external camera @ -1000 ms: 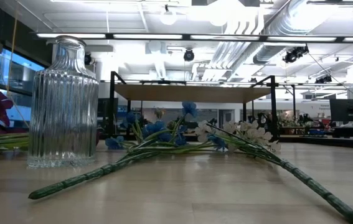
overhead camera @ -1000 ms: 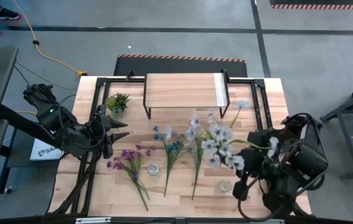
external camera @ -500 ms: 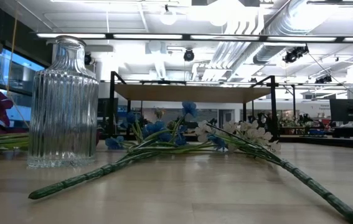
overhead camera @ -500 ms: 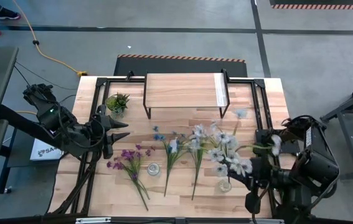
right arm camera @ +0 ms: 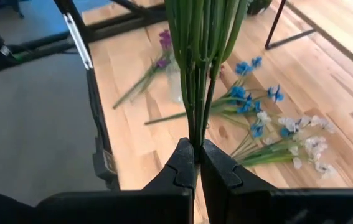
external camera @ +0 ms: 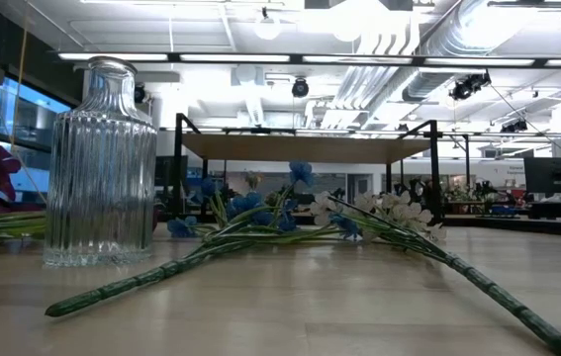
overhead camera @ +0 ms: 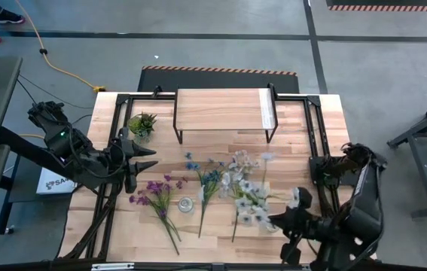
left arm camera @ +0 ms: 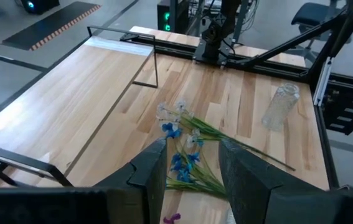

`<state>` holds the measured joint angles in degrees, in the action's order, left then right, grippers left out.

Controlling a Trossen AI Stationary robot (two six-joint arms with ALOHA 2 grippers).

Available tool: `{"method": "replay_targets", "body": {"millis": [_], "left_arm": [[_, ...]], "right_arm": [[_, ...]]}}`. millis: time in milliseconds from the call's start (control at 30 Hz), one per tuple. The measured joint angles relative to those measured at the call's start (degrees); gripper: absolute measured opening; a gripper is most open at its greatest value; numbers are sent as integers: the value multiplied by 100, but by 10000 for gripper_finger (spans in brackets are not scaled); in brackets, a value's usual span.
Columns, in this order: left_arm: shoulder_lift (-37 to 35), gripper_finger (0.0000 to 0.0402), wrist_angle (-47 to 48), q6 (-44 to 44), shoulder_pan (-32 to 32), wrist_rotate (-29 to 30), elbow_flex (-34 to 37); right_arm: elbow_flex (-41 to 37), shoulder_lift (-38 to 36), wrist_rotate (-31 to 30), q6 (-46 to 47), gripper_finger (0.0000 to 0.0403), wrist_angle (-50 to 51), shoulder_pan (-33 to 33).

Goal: Pick and place flowers into a vace then onto a shelf
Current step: Put the left white flowers into the right transparent vase

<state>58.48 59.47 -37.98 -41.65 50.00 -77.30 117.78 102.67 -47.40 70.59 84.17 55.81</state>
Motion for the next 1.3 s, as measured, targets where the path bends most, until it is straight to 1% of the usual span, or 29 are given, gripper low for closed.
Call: {"method": "replay_targets", "body": {"millis": [333, 500, 567, 867, 1300], "left_arm": [[0, 179, -256, 17, 0, -37, 0], [0, 177, -249, 17, 2, -167, 0], [0, 177, -248, 17, 1, -192, 0], [0, 177, -263, 17, 0, -195, 0], [0, 178, -264, 17, 2, -195, 0]], "right_arm": [[-1084, 1, 26, 127, 0, -778, 0], [-1388, 2, 123, 253, 0, -812, 0], [-1484, 2, 264, 353, 0, -781, 0], [-1635, 0, 466, 509, 0, -700, 9], [-1694, -2, 369, 504, 0, -593, 9]]}}
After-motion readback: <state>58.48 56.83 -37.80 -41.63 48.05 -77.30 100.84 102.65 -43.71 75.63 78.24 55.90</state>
